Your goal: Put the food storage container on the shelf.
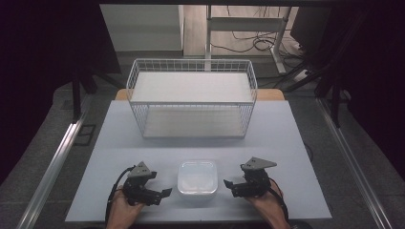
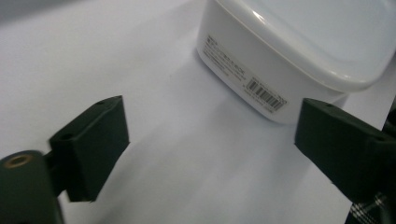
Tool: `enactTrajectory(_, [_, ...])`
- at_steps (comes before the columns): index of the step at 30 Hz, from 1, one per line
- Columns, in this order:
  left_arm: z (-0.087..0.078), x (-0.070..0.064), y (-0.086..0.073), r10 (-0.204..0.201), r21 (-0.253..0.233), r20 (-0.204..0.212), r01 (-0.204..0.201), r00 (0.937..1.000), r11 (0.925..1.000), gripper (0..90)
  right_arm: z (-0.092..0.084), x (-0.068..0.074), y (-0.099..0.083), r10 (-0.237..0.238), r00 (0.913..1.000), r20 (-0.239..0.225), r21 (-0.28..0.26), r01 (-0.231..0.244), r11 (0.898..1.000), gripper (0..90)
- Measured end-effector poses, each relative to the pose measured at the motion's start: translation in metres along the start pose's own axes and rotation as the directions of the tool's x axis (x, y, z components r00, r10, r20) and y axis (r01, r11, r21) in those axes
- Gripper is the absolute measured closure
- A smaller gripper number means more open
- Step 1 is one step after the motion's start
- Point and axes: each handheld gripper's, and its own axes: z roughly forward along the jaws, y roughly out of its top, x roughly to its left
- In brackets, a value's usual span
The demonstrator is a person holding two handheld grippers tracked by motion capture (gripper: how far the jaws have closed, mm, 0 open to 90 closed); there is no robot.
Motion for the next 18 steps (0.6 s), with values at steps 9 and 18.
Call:
enactTrajectory(9, [-0.007,0.003,0.001,0.019,-0.078,-0.019,-0.021,0.9996,0.9967,0.5,-0.001,0.001,0.002,-0.015,0.9999,0.003,-0.006,0.015,1.0,5.0])
enactTrajectory(18, [-0.016,0.001,0.015,-0.002,-0.116,0.035,0.006,0.9994,0.9932,2.6,-0.008,0.003,0.013,-0.023,0.9986,-0.048,-0.056,0.02,0.998,4.4])
